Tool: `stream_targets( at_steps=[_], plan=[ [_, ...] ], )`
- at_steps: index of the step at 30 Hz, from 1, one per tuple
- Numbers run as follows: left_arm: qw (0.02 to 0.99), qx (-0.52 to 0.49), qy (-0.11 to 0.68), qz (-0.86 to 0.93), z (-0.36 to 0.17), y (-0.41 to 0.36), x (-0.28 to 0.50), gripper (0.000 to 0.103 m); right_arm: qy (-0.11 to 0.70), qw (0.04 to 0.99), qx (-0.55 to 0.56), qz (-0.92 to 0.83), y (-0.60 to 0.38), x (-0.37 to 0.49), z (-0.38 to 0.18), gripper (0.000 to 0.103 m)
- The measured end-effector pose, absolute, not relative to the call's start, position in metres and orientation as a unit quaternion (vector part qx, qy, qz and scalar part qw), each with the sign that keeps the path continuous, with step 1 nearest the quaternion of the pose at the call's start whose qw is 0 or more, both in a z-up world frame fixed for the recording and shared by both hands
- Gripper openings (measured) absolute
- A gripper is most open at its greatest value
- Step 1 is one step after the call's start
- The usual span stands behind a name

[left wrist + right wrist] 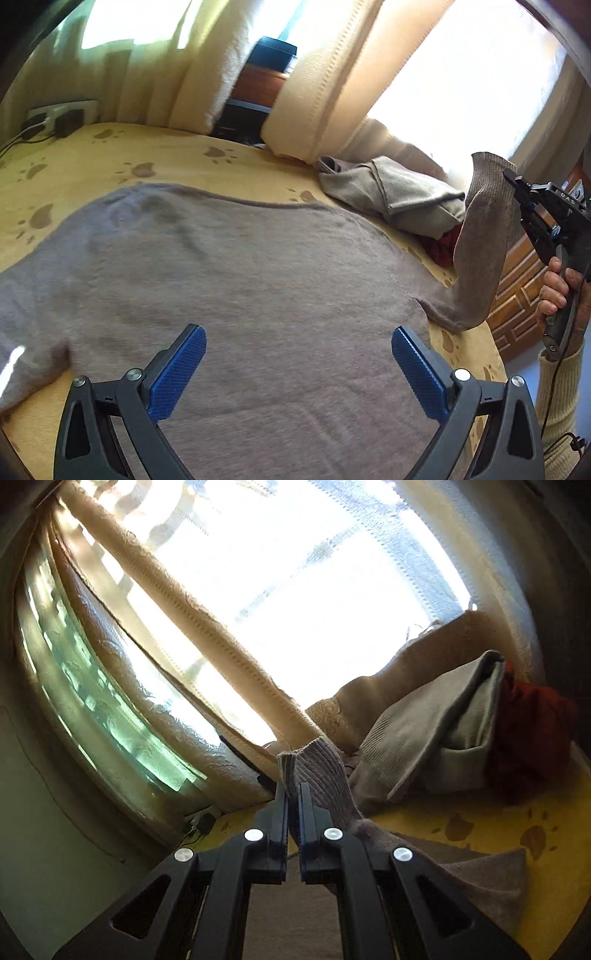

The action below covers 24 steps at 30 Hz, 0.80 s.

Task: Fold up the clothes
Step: 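Lift the held sleeve and carry it across the sweater body, then lay the sleeve cuff on the body and open the right gripper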

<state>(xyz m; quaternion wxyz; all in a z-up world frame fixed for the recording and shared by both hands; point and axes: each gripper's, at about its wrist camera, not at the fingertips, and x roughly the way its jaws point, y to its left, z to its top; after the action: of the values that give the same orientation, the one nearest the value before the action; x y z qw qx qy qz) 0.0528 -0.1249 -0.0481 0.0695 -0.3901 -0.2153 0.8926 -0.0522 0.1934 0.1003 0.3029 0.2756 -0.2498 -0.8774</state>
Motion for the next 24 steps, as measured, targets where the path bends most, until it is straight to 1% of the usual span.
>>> stream_targets(
  at_steps=[4, 6, 13, 18, 22, 24],
  plan=[
    [0.024, -0.378, -0.247, 0.892, -0.051, -0.176, 0.074, 0.102, -0.203, 0.354, 0.308, -0.859, 0.105, -0.062, 0.091, 0.005],
    [0.002, -0.373, -0.265, 0.889, -0.054, -0.198, 0.082, 0.102, -0.175, 0.381, 0.325, -0.848, 0.060, -0.051, 0.082, 0.005],
    [-0.054, -0.351, -0.310, 0.882, -0.061, -0.256, 0.110, 0.102, -0.078, 0.444, 0.383, -0.806, -0.075, -0.018, 0.029, 0.005],
    [-0.076, -0.349, -0.324, 0.876, -0.067, -0.277, 0.120, 0.102, -0.008, 0.466, 0.420, -0.779, -0.132, 0.010, -0.021, 0.005],
    [-0.085, -0.347, -0.333, 0.873, -0.072, -0.287, 0.121, 0.102, 0.023, 0.473, 0.433, -0.767, -0.149, 0.024, -0.042, 0.005],
    [-0.087, -0.346, -0.336, 0.872, -0.072, -0.289, 0.119, 0.102, 0.026, 0.484, 0.446, -0.753, -0.155, 0.022, -0.047, 0.005]
  ],
)
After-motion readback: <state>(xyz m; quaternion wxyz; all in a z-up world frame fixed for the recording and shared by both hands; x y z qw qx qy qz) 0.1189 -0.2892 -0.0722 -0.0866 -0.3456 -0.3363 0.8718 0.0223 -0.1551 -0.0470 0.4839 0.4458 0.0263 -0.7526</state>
